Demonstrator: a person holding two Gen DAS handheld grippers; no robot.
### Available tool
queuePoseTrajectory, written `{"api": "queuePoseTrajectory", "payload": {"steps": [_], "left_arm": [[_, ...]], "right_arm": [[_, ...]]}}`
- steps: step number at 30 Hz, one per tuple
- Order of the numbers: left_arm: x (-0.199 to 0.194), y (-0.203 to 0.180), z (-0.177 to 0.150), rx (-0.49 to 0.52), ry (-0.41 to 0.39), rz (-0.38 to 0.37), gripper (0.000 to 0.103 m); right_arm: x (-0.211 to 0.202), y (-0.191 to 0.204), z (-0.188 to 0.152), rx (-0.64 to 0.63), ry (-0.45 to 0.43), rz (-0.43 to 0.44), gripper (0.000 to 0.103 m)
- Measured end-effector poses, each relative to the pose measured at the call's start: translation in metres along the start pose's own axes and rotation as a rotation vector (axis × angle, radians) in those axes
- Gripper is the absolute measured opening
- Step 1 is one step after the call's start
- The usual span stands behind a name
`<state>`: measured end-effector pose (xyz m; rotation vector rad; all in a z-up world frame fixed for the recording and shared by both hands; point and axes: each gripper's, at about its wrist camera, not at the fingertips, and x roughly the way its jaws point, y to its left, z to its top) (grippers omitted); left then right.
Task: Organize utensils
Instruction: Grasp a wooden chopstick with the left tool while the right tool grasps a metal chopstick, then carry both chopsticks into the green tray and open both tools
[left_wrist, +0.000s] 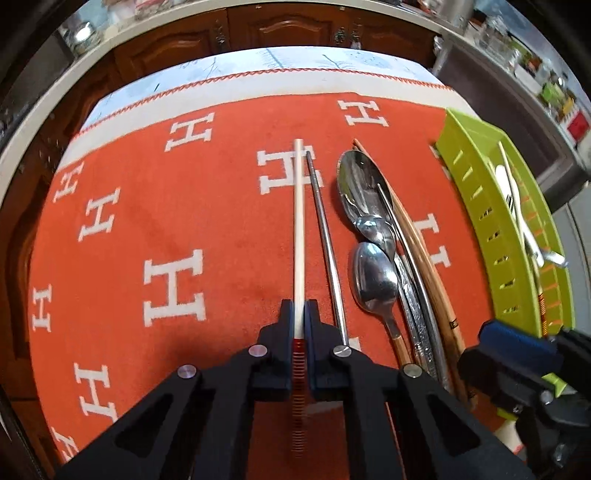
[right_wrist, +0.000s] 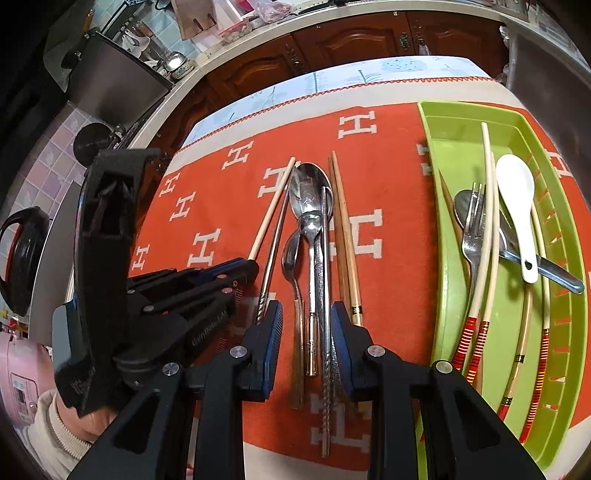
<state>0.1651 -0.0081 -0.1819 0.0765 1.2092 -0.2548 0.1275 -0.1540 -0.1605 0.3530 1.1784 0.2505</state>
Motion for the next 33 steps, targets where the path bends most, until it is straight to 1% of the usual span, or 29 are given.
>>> {"api": "queuePoseTrajectory", "payload": {"steps": [4, 7, 10, 16, 18, 21, 23, 25, 27, 29, 31, 33], "left_arm": [[-0.008, 0.015, -0.006, -0.049, -0.01, -0.006, 0.003], [-0.019, 0.027, -0.01, -0.082, -0.032, -0.011, 0.003], [-0.032, 0.04, -0.015, -0.115, -0.055, -0.007, 0.003], [-0.053, 0.062, -0.026, -0.174, -0.082, -0.003, 0.003], [-0.058, 0.069, -0.03, -0.185, -0.09, 0.001, 0.003], [-0.061, 0.08, -0.03, -0.197, -0.096, 0.001, 0.003], [-0.061, 0.083, -0.032, -0.203, -0.098, -0.002, 0.003], [-0.064, 0.085, -0.034, -0.206, -0.104, -0.001, 0.003], [-0.066, 0.086, -0.035, -0.21, -0.107, -0.002, 0.003], [-0.069, 0.086, -0.036, -0.211, -0.112, 0.0, 0.003], [-0.073, 0.085, -0.037, -0.209, -0.119, 0.002, 0.003], [-0.078, 0.082, -0.038, -0.204, -0.125, 0.003, 0.003]], "right_arm": [[0.007, 0.012, 0.001, -0.038, 0.003, 0.02, 0.027], [0.022, 0.028, 0.004, -0.079, 0.009, 0.021, 0.027], [0.039, 0.042, 0.005, -0.114, 0.017, -0.001, 0.027], [0.074, 0.064, 0.001, -0.192, 0.021, -0.11, 0.027], [0.079, 0.071, -0.002, -0.225, -0.013, -0.146, 0.027], [0.086, 0.083, -0.008, -0.29, -0.038, -0.223, 0.027], [0.088, 0.088, -0.011, -0.317, -0.057, -0.263, 0.024], [0.089, 0.091, -0.015, -0.338, -0.077, -0.288, 0.011], [0.087, 0.091, -0.018, -0.332, -0.082, -0.293, 0.009], [0.085, 0.087, -0.018, -0.306, -0.08, -0.281, 0.006], [0.077, 0.082, -0.021, -0.28, -0.072, -0.256, 0.006], [0.066, 0.075, -0.019, -0.236, -0.07, -0.204, 0.006]]}}
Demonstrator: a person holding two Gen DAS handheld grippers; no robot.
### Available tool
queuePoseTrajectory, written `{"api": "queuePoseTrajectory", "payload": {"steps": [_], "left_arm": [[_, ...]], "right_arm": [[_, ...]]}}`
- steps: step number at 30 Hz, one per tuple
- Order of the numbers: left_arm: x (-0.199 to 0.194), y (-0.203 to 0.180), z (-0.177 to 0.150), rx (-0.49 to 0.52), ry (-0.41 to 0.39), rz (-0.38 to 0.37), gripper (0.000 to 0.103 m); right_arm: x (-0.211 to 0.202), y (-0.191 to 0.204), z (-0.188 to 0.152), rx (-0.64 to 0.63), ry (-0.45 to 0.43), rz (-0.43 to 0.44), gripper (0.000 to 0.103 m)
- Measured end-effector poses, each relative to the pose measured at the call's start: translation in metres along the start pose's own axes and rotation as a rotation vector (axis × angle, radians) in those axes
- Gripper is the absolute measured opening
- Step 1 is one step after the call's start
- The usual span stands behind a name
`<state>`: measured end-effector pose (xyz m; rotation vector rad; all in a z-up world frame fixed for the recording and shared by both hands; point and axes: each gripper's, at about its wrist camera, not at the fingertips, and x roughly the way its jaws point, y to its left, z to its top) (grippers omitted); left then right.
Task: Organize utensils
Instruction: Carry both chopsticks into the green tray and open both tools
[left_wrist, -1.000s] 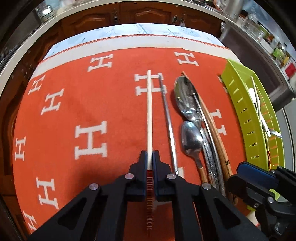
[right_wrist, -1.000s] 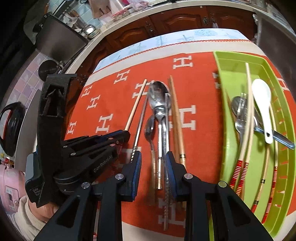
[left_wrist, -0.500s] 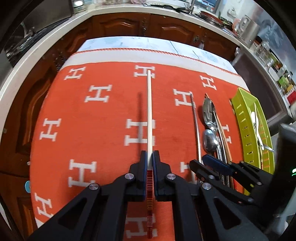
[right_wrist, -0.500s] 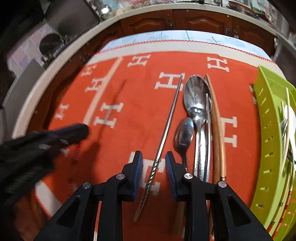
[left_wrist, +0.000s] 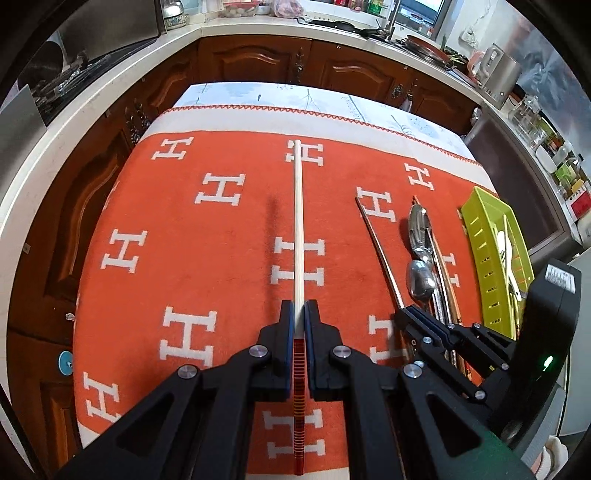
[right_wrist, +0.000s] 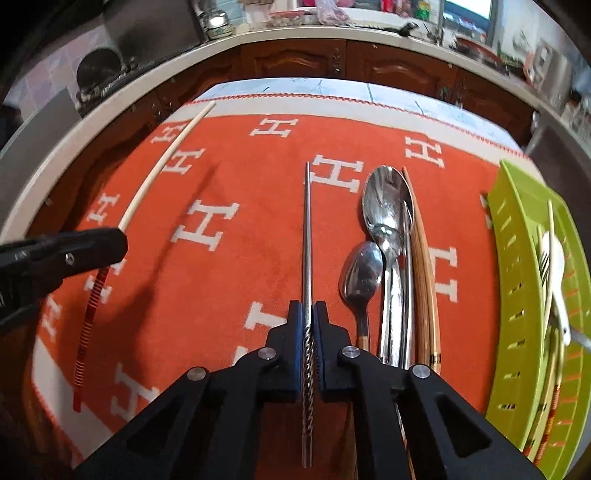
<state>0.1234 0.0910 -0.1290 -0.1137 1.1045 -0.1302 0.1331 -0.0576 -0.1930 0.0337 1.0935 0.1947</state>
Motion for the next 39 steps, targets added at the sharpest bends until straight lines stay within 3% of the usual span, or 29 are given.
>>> {"api": "queuePoseTrajectory", "payload": {"steps": [5, 9, 15, 20, 27, 34, 39], "left_arm": [[-0.016, -0.013, 0.0, 0.019, -0.018, -0.016, 0.003], [-0.029, -0.037, 0.002, 0.049, -0.028, -0.053, 0.003], [-0.039, -0.099, 0.012, 0.129, -0.018, -0.149, 0.003], [-0.033, -0.161, 0.024, 0.181, 0.023, -0.243, 0.003], [0.006, -0.226, 0.024, 0.203, 0.142, -0.298, 0.003], [0.042, -0.244, 0.009, 0.208, 0.228, -0.272, 0.004], [0.037, -0.243, 0.006, 0.237, 0.205, -0.239, 0.039]], "right_arm": [[-0.036, -0.028, 0.004, 0.107, -0.026, 0.117, 0.005], [-0.074, -0.052, 0.005, 0.176, -0.081, 0.159, 0.006], [-0.125, -0.11, -0.005, 0.292, -0.154, 0.147, 0.005], [-0.154, -0.172, -0.023, 0.414, -0.19, 0.082, 0.005], [-0.155, -0.24, -0.053, 0.531, -0.153, 0.03, 0.005], [-0.121, -0.241, -0.057, 0.513, -0.095, 0.091, 0.006], [-0.103, -0.23, -0.053, 0.473, -0.049, 0.089, 0.007]]}}
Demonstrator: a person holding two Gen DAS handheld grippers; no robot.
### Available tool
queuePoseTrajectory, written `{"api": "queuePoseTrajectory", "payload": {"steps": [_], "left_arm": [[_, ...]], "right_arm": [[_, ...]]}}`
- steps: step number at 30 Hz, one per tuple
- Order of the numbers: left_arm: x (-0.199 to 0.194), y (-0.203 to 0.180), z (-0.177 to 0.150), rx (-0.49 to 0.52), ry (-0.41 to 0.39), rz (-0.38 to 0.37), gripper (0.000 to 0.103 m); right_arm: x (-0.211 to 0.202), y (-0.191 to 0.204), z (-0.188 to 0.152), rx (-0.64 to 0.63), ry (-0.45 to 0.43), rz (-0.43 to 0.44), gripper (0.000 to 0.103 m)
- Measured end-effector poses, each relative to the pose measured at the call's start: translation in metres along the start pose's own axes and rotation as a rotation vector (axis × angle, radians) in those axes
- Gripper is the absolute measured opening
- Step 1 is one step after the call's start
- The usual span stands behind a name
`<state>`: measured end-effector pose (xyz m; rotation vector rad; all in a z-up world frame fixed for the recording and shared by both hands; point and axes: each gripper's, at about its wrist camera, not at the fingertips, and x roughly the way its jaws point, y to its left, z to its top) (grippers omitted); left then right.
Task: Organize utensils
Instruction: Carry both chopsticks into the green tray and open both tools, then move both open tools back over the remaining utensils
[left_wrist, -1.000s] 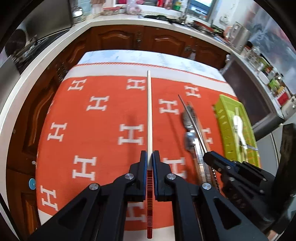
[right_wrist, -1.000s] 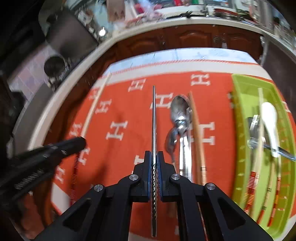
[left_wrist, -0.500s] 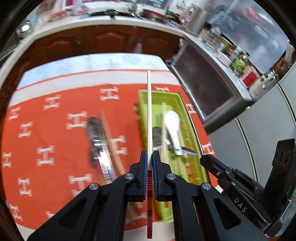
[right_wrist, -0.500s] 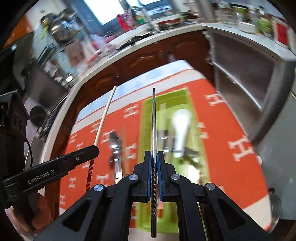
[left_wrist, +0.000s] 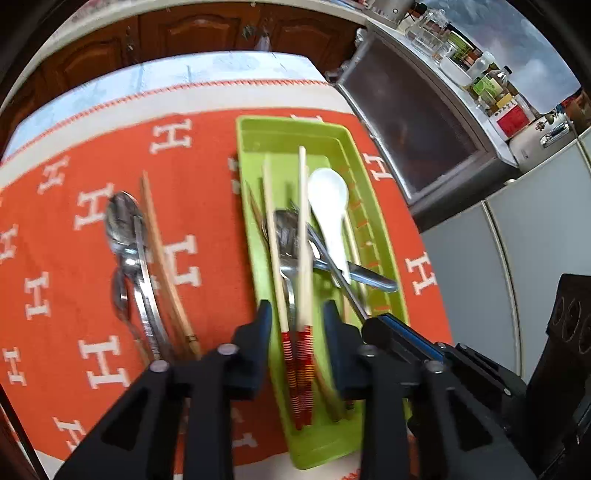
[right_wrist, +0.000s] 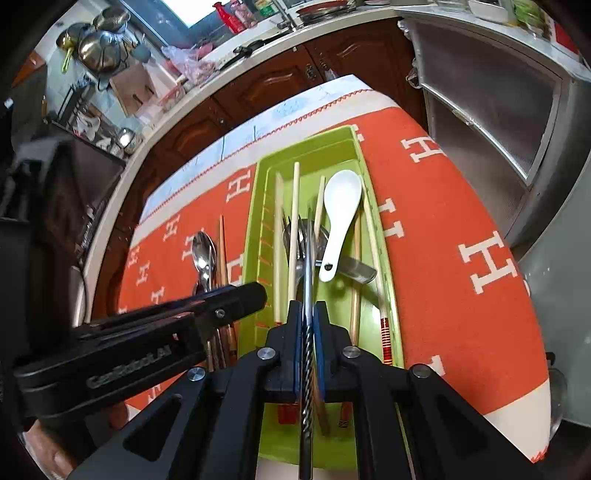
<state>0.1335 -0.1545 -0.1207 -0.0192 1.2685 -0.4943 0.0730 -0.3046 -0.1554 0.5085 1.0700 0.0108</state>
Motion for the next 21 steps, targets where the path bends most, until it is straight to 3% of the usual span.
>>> {"api": "queuePoseTrajectory", "payload": {"steps": [3, 21], "left_arm": [[-0.012, 0.003, -0.004, 0.013, -0.03, 0.022, 0.047], [-0.073, 0.049, -0.029, 0.002, -0.152, 0.147, 0.055]], "right_arm": [[0.002, 0.007, -0.002, -0.01, 0.002, 0.007, 0.007], [-0.039, 0.058, -0.018, -0.114, -0.042, 0.016, 0.007]]}}
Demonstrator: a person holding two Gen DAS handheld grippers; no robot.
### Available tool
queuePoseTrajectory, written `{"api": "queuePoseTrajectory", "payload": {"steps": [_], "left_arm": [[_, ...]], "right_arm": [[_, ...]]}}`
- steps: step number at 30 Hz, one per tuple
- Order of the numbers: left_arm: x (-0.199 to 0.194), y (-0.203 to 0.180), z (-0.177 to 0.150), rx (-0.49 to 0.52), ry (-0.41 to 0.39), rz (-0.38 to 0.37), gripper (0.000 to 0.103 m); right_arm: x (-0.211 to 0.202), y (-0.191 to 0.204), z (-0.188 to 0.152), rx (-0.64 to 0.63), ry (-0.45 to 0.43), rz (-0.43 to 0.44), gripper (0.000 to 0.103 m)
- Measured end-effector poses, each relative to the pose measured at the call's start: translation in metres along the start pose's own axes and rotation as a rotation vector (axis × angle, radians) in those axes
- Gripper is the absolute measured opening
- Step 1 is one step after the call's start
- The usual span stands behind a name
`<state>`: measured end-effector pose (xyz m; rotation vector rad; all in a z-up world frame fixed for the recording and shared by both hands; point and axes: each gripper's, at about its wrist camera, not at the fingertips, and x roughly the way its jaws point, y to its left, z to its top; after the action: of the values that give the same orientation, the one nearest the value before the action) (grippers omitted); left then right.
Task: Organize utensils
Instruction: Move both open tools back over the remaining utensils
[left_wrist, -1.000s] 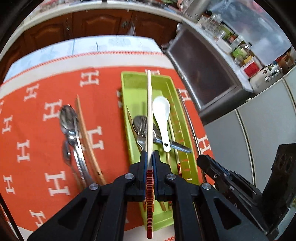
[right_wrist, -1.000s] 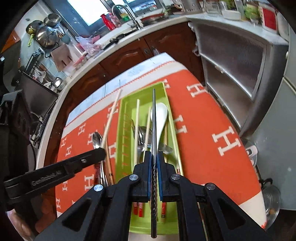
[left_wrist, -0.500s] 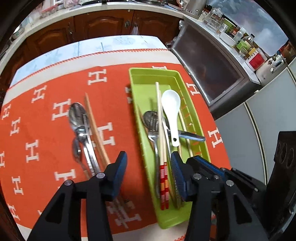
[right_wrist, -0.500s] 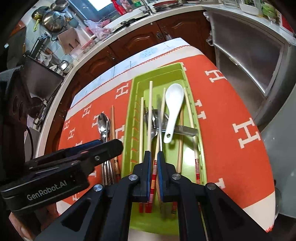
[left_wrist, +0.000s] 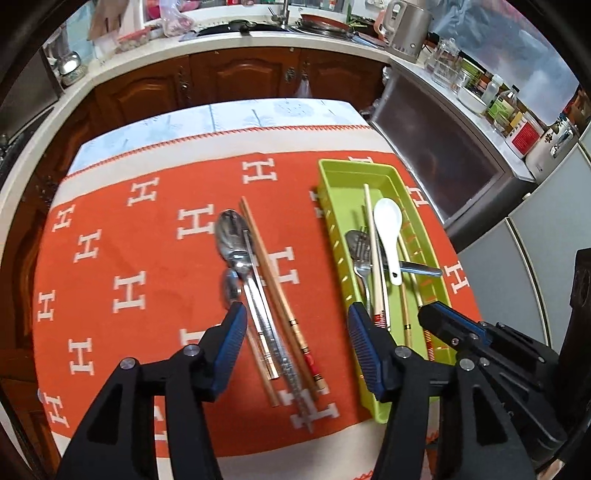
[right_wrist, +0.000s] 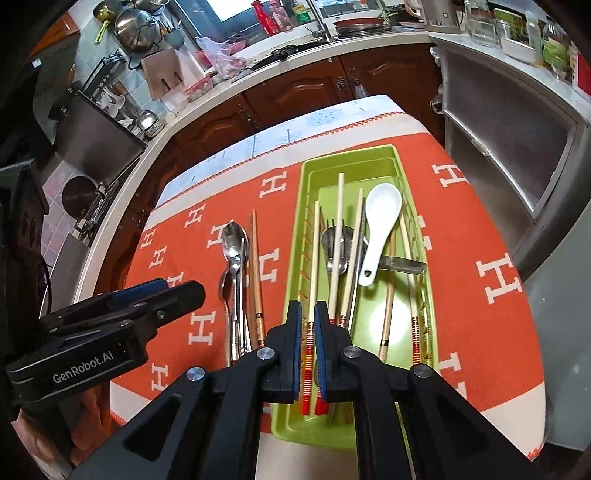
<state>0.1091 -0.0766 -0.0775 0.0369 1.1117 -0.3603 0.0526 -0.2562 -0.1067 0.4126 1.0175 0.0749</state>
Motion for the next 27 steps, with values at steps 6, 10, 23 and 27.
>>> {"api": "queuePoseTrajectory", "payload": {"steps": [6, 10, 23, 27], "left_arm": [[-0.013, 0.013, -0.007, -0.007, -0.033, 0.024, 0.055], [-0.018, 0.023, -0.011, -0.019, -0.044, 0.03, 0.057], [0.007, 0.068, -0.029, -0.102, -0.053, 0.057, 0.058], [0.035, 0.071, -0.035, -0.102, 0.012, 0.046, 0.058]], "right_arm": [[-0.006, 0.011, -0.001, -0.019, 0.004, 0.01, 0.007], [-0.008, 0.021, -0.002, -0.037, 0.008, 0.017, 0.007], [0.016, 0.041, -0.002, -0.086, 0.058, 0.041, 0.007], [0.028, 0.041, -0.002, -0.099, 0.081, 0.042, 0.007]]}}
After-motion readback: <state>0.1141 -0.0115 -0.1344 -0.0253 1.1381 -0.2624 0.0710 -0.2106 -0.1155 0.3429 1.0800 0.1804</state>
